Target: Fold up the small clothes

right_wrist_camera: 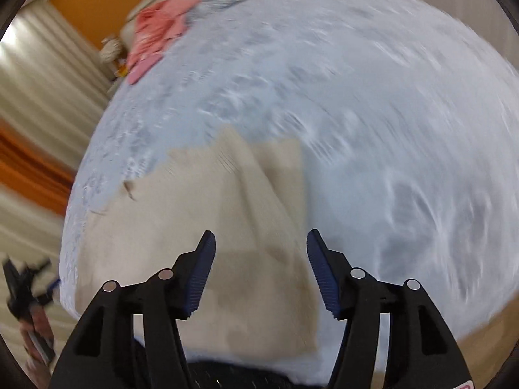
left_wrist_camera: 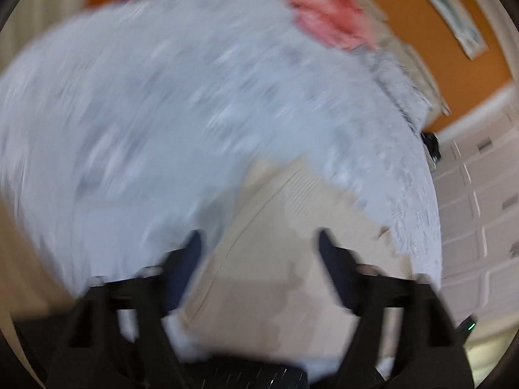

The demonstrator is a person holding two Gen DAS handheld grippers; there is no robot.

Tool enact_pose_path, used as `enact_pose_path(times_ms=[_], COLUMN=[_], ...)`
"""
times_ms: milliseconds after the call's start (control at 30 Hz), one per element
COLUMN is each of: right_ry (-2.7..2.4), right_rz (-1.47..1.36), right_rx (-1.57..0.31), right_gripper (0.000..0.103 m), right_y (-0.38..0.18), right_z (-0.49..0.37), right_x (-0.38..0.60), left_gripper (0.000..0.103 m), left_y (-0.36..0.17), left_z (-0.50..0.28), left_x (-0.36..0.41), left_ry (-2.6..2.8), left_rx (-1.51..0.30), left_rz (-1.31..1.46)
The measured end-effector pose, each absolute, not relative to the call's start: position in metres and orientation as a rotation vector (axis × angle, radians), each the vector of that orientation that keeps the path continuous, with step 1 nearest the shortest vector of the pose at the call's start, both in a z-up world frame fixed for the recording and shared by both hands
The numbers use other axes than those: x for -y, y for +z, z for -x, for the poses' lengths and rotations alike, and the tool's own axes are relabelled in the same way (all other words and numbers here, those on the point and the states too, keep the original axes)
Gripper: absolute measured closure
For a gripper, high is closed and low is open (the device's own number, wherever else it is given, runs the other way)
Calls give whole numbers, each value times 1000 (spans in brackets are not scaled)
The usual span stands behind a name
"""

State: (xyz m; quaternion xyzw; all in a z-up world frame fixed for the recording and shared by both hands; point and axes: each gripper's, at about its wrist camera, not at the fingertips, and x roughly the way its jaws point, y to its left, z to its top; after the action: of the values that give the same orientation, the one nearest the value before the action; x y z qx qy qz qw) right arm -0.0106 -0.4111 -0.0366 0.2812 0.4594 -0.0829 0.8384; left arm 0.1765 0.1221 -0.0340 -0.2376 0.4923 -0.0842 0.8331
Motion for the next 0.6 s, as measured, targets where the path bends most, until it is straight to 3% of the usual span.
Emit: enact_pose_path(times_ms=[200,233,267,300,333,500,600], right_ry=[-147,-145,-141,-115,-111,-99,-163], right_rz=[-496,-506,-517,-537,-557,-600,-602], right_rx=[-1067,-1099,-1119,-1139,-1137,-918,-989], right_gripper=[38,41,53,95,93,95,90], right_y=[-58,-73,-83,-92,-93,-43,-73], right_z=[-78,-89,-98,-105,-106,-89,-97], right_x=[398,396,396,397,397,413,427], left_gripper=[21,27,53,69,92,93,93], left_y=[-77,-89,-101,-116,-123,-82,-100], left_z=[-278,-288,-295,-302,-303,-299,-315], left_x=[-56,-51,-47,-42,-46,-51,-51], left_ry=[-227,-237,-258,-268,-266,-333,-278], left_rx=[-1129,-1159,-1191,-1248,-1275,-1110,-1150], left_rz=[319,334,354,365,369,347,347])
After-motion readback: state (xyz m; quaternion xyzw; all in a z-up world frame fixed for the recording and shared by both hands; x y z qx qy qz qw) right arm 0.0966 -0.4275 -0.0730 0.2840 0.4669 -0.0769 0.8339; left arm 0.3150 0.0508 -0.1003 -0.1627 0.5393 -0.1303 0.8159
